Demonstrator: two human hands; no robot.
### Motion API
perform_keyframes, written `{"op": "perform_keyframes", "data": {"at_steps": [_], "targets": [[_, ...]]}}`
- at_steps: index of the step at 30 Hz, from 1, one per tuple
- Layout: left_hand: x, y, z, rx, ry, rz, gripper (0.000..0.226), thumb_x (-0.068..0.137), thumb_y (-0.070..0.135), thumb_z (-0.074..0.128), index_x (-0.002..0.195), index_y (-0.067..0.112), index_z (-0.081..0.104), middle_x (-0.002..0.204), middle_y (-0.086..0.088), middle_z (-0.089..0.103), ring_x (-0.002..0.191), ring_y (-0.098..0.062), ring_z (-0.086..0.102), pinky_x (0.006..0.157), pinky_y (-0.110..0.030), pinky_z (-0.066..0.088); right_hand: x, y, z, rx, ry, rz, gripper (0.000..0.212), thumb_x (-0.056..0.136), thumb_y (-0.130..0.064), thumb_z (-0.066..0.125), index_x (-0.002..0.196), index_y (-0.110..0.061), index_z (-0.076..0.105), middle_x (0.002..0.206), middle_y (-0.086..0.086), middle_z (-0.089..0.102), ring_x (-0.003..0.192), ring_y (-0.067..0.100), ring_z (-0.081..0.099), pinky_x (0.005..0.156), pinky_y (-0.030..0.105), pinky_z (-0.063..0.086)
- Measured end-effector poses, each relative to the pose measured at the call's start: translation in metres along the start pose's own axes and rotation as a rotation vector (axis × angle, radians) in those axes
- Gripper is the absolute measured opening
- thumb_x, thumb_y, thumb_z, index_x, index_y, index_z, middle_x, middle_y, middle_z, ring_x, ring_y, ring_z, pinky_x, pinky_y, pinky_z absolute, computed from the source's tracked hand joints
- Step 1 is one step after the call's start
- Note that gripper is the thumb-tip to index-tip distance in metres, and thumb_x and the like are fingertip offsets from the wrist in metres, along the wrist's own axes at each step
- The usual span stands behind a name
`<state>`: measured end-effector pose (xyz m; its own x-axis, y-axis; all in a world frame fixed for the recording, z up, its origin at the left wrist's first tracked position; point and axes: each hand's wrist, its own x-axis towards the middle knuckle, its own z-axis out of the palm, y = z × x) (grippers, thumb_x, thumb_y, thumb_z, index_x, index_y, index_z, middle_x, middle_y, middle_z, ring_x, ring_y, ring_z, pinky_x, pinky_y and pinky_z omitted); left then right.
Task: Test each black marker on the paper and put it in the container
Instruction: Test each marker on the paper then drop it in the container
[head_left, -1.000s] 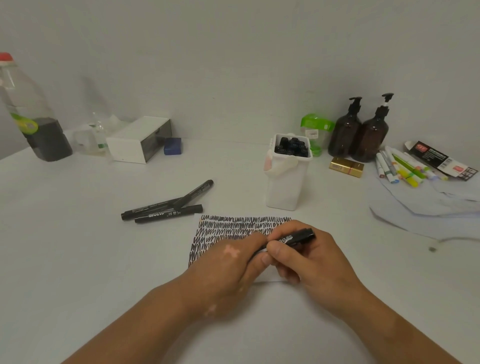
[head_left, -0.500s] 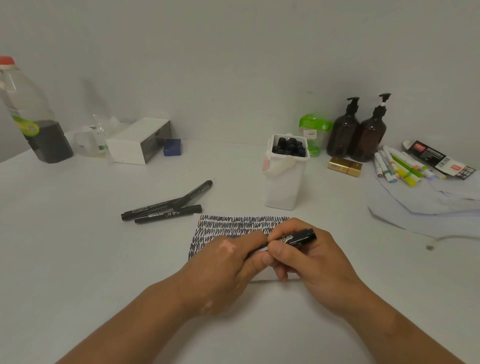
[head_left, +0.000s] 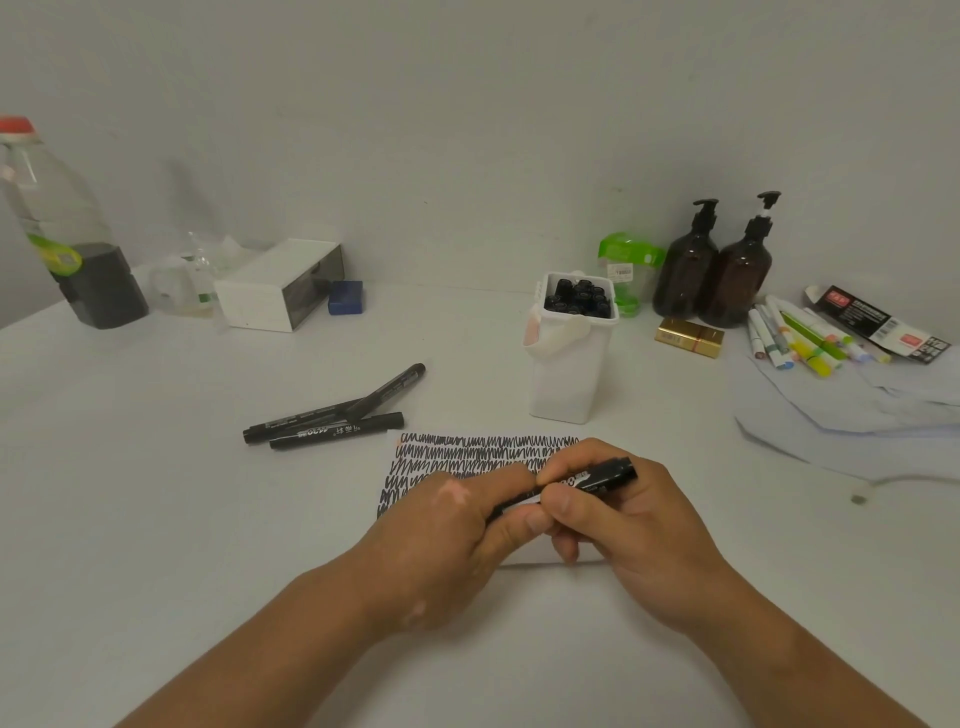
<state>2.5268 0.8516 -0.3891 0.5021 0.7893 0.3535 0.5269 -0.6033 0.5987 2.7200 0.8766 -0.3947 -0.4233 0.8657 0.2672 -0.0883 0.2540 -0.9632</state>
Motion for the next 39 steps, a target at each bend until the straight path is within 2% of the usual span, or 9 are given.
{"op": "perform_keyframes", "data": {"at_steps": [5,9,14,22,25,28,32,35,39], "targets": [[-0.001,0.005,0.004,0.081,0.076,0.015,0.020,0.103,0.049,0.042,0.105,0.038,0.058,0.072,0.042,0.054,0.047,-0.007,0.041,0.051,-0.006,0.025,-0.001,-0.003,-0.003,-0.077,0.011,-0.072,0.012,0.082,-0.029,0.074,0.086,-0.018,0.074,0.071,0.006,0.067,0.058,0.021,0.060,0.057,0.032,0.052],[-0.005,-0.015,0.000,0.118,0.096,-0.116,0.039,0.087,0.066,0.055,0.113,0.037,0.050,0.060,0.009,0.047,0.055,-0.007,0.043,0.054,-0.015,0.031,0.002,-0.004,-0.013,-0.029,0.214,-0.083,0.011,0.078,-0.031,0.074,0.078,-0.020,0.071,0.059,0.006,0.060,0.053,0.020,0.053,0.053,0.030,0.047],[-0.021,-0.048,-0.043,0.305,-0.010,-0.266,0.035,0.075,0.050,0.079,0.105,0.038,0.065,0.083,0.018,0.050,0.081,0.006,0.049,0.068,-0.007,0.035,0.006,-0.002,-0.031,0.198,0.432,0.069,0.013,0.077,-0.019,0.066,0.080,-0.019,0.079,0.054,0.007,0.053,0.049,0.017,0.049,0.046,0.027,0.042],[-0.022,-0.055,-0.038,0.327,-0.161,-0.370,0.055,0.079,0.055,0.072,0.130,0.041,0.058,0.116,0.024,0.046,0.099,0.007,0.049,0.082,-0.006,0.038,0.004,-0.001,-0.025,0.217,0.301,0.140,0.018,0.080,-0.025,0.064,0.083,-0.014,0.079,0.070,0.017,0.069,0.056,0.024,0.063,0.045,0.030,0.048],[-0.014,-0.046,-0.013,0.340,-0.123,-0.289,0.063,0.082,0.063,0.065,0.138,0.038,0.053,0.121,0.021,0.046,0.106,0.001,0.050,0.093,-0.016,0.043,0.005,0.002,-0.018,0.113,0.278,0.146,0.018,0.069,-0.030,0.080,0.076,-0.015,0.072,0.059,0.011,0.059,0.053,0.022,0.054,0.047,0.030,0.046],[-0.011,-0.045,-0.006,0.293,-0.110,-0.249,0.066,0.078,0.067,0.066,0.137,0.038,0.054,0.126,0.023,0.048,0.113,0.004,0.047,0.098,-0.013,0.037,0.004,0.009,-0.009,0.067,0.264,0.155,0.028,0.062,-0.034,0.080,0.075,-0.013,0.066,0.051,0.008,0.047,0.046,0.022,0.043,0.046,0.031,0.039],[-0.016,-0.053,-0.022,0.257,-0.098,-0.251,0.049,0.077,0.057,0.074,0.122,0.039,0.065,0.122,0.026,0.052,0.110,0.011,0.048,0.090,0.001,0.029,0.001,0.014,0.004,0.014,0.146,0.163,0.024,0.067,-0.036,0.076,0.081,-0.016,0.074,0.058,0.007,0.060,0.050,0.021,0.054,0.045,0.031,0.044],[-0.016,-0.055,-0.025,0.286,-0.098,-0.249,0.031,0.085,0.041,0.072,0.116,0.038,0.070,0.120,0.022,0.057,0.108,0.008,0.052,0.088,0.001,0.030,-0.001,0.018,0.009,-0.070,0.081,0.212,0.025,0.068,-0.039,0.074,0.081,-0.018,0.074,0.061,0.005,0.065,0.054,0.019,0.058,0.048,0.029,0.046],[-0.014,-0.052,-0.020,0.303,-0.071,-0.271,0.026,0.086,0.042,0.070,0.111,0.036,0.071,0.119,0.019,0.060,0.106,0.004,0.055,0.093,-0.008,0.037,-0.003,0.019,0.013,-0.225,0.030,0.235,0.021,0.069,-0.040,0.072,0.080,-0.021,0.074,0.060,0.001,0.066,0.052,0.015,0.055,0.049,0.025,0.043]]}}
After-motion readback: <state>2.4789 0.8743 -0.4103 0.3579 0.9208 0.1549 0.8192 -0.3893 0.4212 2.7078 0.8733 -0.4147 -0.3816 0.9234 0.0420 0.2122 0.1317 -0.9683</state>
